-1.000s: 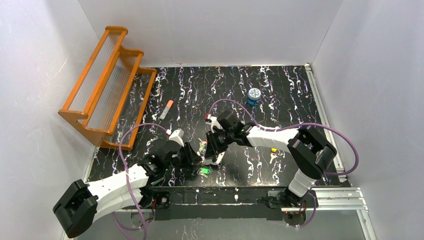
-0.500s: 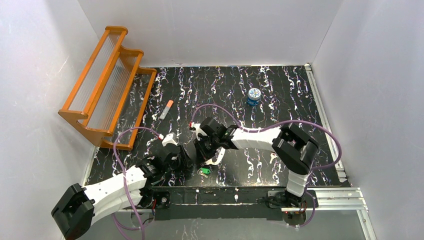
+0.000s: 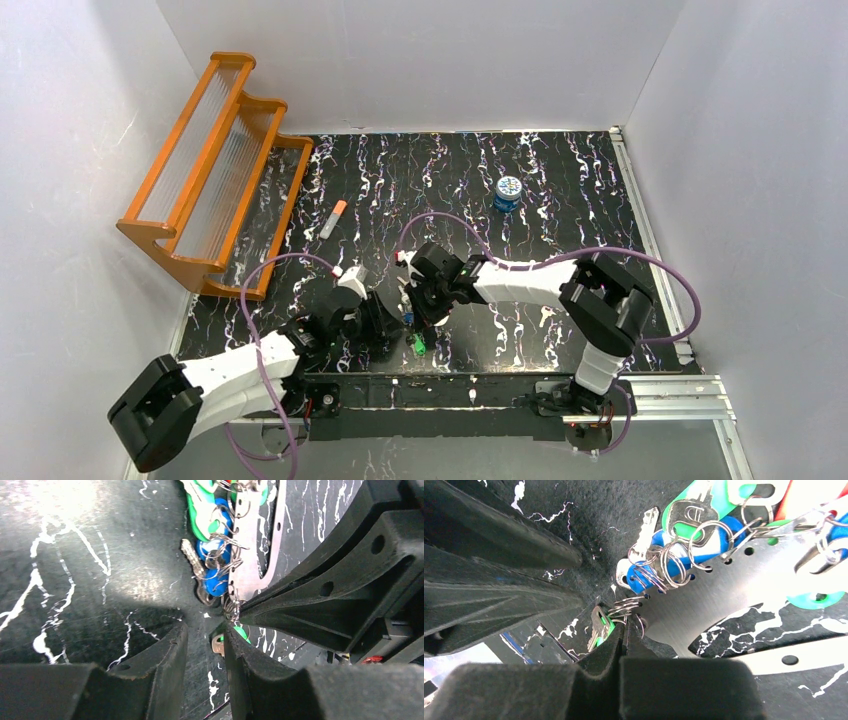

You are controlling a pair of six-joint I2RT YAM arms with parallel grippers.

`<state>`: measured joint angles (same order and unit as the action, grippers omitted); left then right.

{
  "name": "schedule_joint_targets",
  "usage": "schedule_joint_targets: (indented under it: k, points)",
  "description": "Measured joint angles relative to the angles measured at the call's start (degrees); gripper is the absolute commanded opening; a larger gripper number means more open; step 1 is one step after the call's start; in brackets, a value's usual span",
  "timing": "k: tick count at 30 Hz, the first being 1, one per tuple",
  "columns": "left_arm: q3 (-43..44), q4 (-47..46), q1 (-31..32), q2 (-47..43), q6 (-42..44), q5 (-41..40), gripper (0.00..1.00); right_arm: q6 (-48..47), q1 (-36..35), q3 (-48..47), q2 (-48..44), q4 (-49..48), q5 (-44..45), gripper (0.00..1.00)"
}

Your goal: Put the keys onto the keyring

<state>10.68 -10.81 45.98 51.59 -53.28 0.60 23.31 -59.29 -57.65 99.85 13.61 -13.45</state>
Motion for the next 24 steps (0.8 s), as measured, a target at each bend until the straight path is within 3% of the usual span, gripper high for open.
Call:
schedule_joint_targets:
  k: [4, 8, 13, 24]
  points:
    - [0.0, -4.4, 0.0, 3.3, 0.4, 2.5, 0.28, -0.2, 0.0, 0.2, -1.2, 0.0, 1.4, 0.02]
    - [0.0, -7.0, 0.1, 5.5, 0.6, 3.6, 0.25, -0.1, 0.0, 0.3, -1.3, 0.0, 1.8, 0.15]
    - [0.0, -8.9, 0.3, 6.3, 0.3, 3.9, 0.23, 0.3, 0.0, 0.5, -1.7, -0.3, 1.4, 0.42]
    - [0.0, -1.7, 0.3, -3.0, -0.2, -1.6, 0.22, 0.3, -0.4, 1.4, -2.0, -3.6, 0.2, 0.45]
